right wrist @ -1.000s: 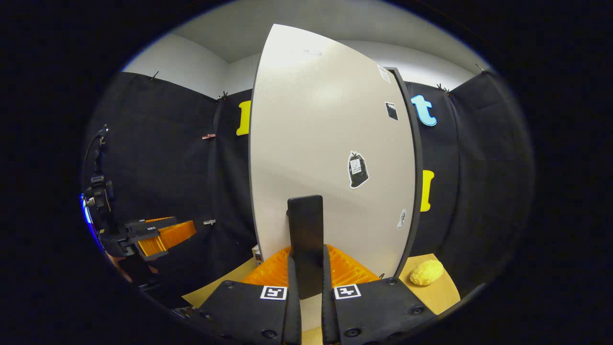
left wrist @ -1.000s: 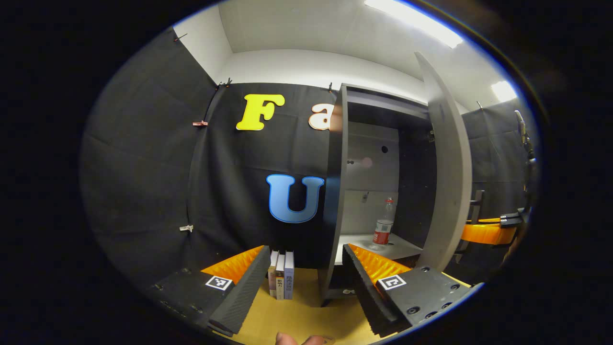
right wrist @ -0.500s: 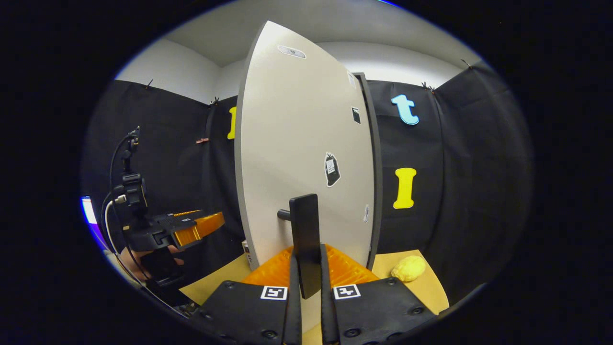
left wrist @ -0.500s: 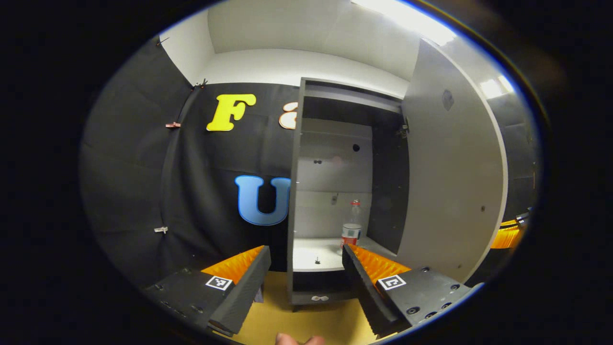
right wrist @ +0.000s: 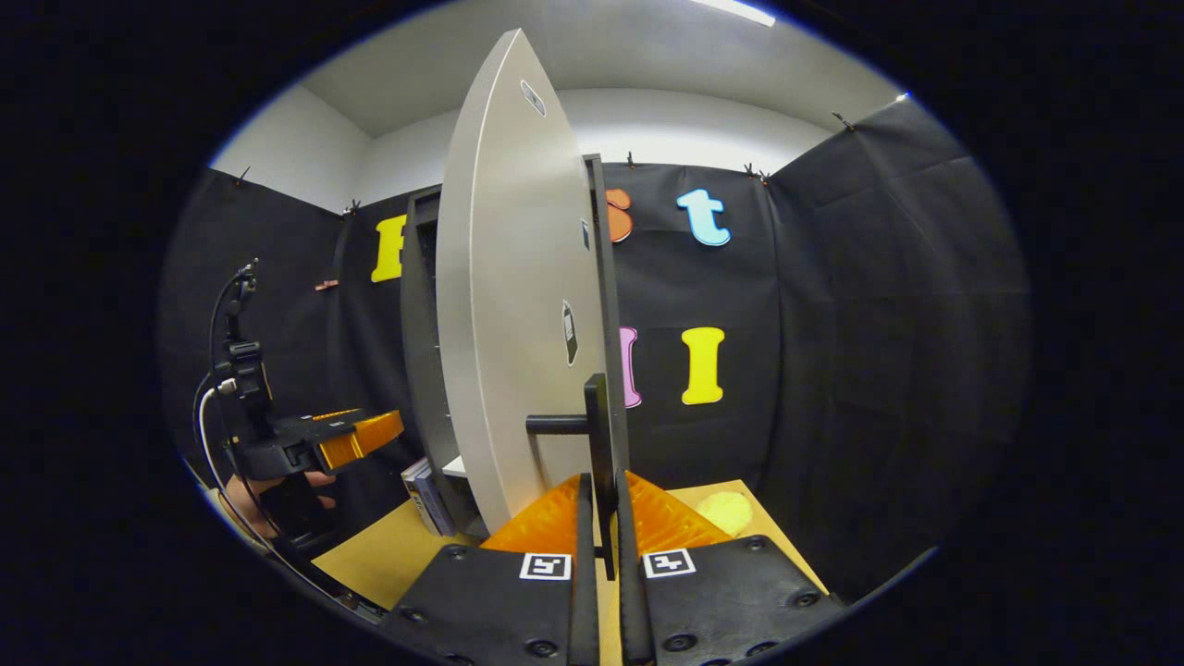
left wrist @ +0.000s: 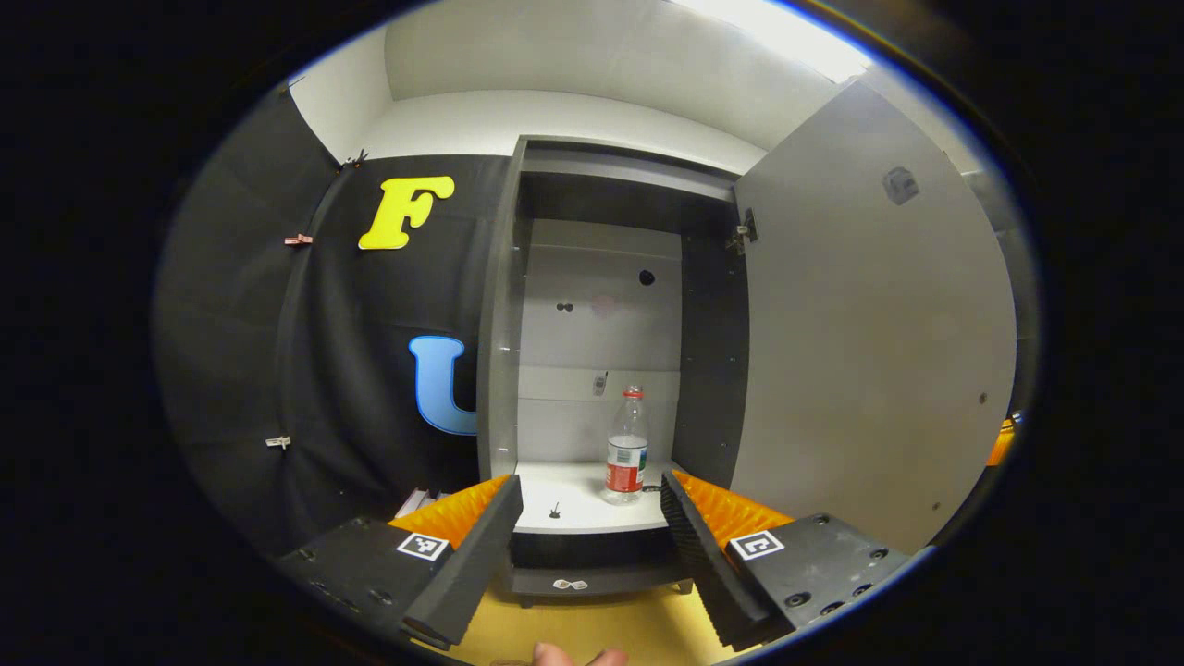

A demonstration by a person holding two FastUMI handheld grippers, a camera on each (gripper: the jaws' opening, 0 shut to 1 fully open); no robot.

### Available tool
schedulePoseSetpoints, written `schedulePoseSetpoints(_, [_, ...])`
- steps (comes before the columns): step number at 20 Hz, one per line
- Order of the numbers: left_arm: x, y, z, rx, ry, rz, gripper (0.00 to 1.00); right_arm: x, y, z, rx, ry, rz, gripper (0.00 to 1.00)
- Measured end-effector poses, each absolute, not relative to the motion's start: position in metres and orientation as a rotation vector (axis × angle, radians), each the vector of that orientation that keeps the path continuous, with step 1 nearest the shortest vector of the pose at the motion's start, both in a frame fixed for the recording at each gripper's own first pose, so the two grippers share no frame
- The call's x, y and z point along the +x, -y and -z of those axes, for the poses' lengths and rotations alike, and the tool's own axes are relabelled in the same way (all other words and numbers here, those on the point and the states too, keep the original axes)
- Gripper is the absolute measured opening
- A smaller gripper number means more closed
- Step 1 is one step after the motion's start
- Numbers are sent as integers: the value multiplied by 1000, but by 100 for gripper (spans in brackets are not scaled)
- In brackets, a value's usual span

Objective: Open the cabinet door with the right hand, grasp the bottle in the cabinet with the left hand and place it on the coaster, then close the cabinet door with the right hand.

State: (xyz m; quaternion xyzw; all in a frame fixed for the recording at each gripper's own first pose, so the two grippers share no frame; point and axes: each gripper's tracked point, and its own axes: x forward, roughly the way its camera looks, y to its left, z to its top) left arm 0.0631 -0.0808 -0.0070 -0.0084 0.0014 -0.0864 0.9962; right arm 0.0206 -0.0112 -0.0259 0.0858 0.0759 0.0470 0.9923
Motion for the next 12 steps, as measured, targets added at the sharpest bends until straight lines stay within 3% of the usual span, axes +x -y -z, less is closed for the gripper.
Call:
schedulePoseSetpoints(2, [73,93,7,-9,-8,178,92,14,24,23,173,-144,-71,13])
schedulePoseSetpoints(3, [78,98,5,1,-7,180,92,16,29,23,184,-141,-82,2])
schedulePoseSetpoints(4, [81,102,5,16,-3,180,92,16,26,23,198,-143,-102,13])
schedulePoseSetpoints(10, [122,140,1,87,19,193,94,16,23,24,185,-137,-155,13])
schedulePoseSetpoints(12, [136,153,5,95,14,200,94,8,26,26,199,-138,-184,19])
